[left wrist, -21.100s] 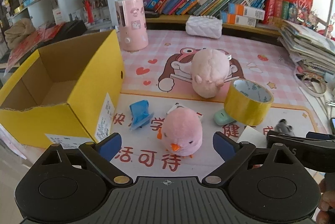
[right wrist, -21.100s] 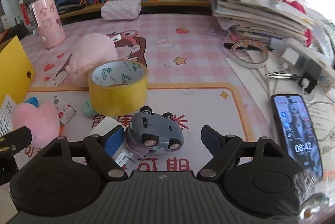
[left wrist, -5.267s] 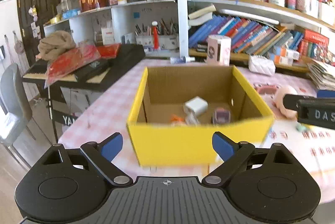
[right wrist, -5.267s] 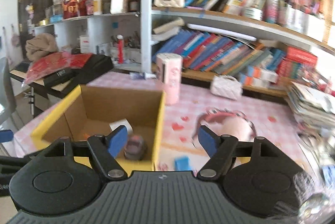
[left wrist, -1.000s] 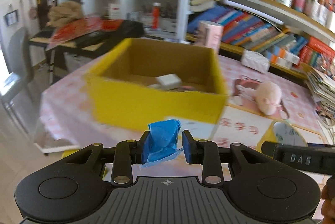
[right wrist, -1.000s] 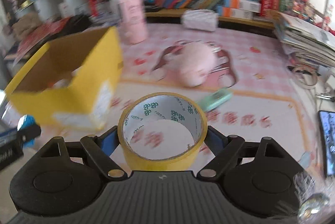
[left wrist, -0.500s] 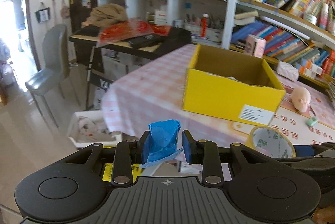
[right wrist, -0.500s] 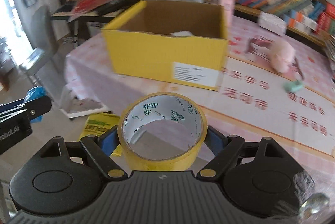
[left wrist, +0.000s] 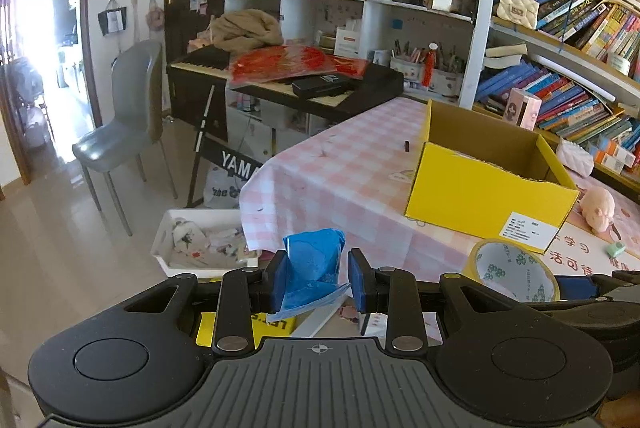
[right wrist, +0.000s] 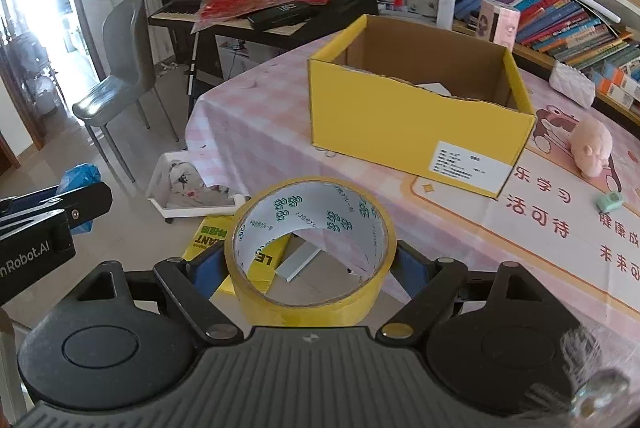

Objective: Organize objects
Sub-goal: 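Carry blue object in left tool while right tool carries tape roll over box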

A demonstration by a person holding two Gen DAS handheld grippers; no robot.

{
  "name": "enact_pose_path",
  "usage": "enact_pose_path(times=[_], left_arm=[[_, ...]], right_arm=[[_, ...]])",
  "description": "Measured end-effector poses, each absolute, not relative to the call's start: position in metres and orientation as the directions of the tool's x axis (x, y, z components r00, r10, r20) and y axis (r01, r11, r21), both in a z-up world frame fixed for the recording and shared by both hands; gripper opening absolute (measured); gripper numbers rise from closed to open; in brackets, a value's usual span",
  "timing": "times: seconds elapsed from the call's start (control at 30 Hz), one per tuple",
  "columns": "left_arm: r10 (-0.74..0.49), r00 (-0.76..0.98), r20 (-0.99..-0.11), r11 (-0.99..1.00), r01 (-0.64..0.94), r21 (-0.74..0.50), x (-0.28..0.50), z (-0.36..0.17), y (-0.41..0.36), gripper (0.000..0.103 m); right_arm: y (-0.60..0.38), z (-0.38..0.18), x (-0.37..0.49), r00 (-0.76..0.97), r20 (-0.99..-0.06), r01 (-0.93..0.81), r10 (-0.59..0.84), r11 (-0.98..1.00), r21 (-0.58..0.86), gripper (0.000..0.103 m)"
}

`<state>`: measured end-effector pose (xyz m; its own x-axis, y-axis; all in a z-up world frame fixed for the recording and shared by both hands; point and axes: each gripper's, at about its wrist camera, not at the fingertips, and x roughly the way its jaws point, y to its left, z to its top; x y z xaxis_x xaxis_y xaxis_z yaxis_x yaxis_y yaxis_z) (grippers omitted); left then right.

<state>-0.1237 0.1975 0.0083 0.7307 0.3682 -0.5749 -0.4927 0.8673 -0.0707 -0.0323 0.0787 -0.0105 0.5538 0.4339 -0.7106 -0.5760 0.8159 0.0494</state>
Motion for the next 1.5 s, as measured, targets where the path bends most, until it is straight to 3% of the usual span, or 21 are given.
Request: enact_pose_path(times=[0.57, 0.77, 1.23, 1.5], left_arm=[[0.341, 0.754, -0.562, 0.882, -0.463, -0.085, -0.124, 0.009, 0.214, 0.03], [0.315, 0.773, -0.551, 0.895, -0.435, -0.098, -0.109, 0.015, 0.217, 0.03], [0.29, 0.81, -0.509, 0.917, -0.388, -0.095, 0.002, 0.032, 0.216, 0.03], [0.243, 0.83, -0.501, 0.949, -0.31, -0.053, 0.088, 0.037, 0.2, 0.03]], right_arm=[[0.092, -0.005, -0.04, 0.584, -0.694, -0.564, 0.421, 0.826, 0.026, 0.085], [0.088, 0.007, -0.034, 0.638, -0.646, -0.538, 0.419, 0.843, 0.015, 0.085], [0.052, 0.052, 0.061, 0.817, -0.436, -0.424, 0.377, 0.906, -0.011, 0.084], [0.054, 0.06, 0.158, 0.81, -0.437, -0.417, 0.392, 0.908, 0.041, 0.084]])
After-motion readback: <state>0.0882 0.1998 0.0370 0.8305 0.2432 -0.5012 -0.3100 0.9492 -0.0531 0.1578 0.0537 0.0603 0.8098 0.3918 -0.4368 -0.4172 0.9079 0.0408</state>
